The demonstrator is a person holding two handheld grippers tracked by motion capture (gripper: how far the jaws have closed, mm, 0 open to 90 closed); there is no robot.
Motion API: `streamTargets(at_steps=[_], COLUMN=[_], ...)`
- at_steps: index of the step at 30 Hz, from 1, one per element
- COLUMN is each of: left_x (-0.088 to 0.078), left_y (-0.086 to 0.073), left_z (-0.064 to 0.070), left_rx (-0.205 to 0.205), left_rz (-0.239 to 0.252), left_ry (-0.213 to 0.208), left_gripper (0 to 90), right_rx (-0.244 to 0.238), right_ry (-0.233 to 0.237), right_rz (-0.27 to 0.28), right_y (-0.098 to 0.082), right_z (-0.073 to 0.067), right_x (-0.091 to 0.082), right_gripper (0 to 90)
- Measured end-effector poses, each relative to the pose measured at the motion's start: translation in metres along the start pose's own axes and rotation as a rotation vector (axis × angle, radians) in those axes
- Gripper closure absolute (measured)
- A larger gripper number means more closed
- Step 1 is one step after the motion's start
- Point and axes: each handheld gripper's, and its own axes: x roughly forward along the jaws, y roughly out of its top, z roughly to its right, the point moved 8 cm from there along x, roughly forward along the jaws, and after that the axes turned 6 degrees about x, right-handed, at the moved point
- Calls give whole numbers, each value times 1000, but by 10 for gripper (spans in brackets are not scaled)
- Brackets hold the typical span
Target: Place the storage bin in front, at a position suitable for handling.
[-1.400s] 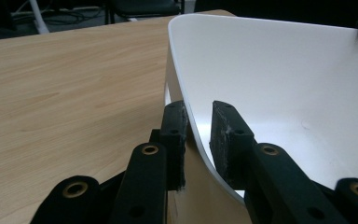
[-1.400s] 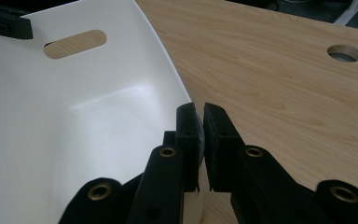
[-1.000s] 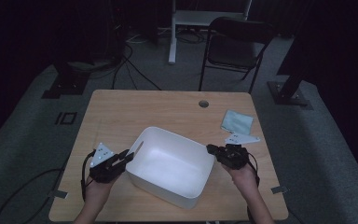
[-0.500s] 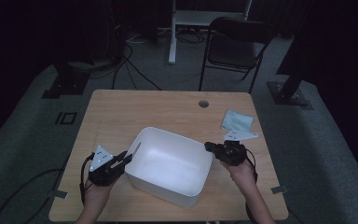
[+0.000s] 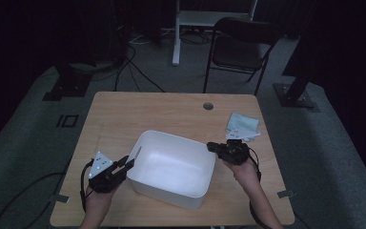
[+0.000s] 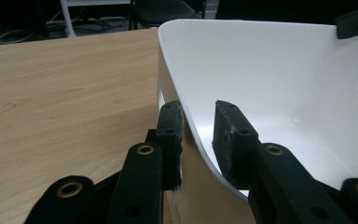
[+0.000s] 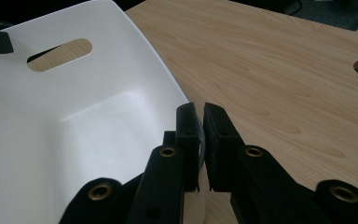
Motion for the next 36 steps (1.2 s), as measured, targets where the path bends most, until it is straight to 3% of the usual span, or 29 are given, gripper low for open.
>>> streamTargets(at_steps=[15,21,24,29,33,34,36], left_x=[-6,-8,-9,-8,-8,-8,-10], left_y=[-3,-4,-5,-5,-4,-3,-1], left_z=[4,7,10,10,8,8,5], left_rx=[-10,-31,-55,-58,-56,-61,-67], left_rz=[-6,-17,-18,-13,-8,-10,0], left_ry=[21,35,14,13,8,9,8], left_gripper=[704,700,694,683,646,582,534], right_rx=[-3,-1,-6,-8,-22,-25,-24], right_ry=[6,10,6,0,3,3,5], right_rz=[-1,-1,2,9,-1,-7,-1], right_y=[9,13,14,14,13,13,13], right_z=[5,6,6,6,4,4,3], right_x=[12,17,19,19,19,20,19], right_gripper=[839,834,829,823,773,746,692])
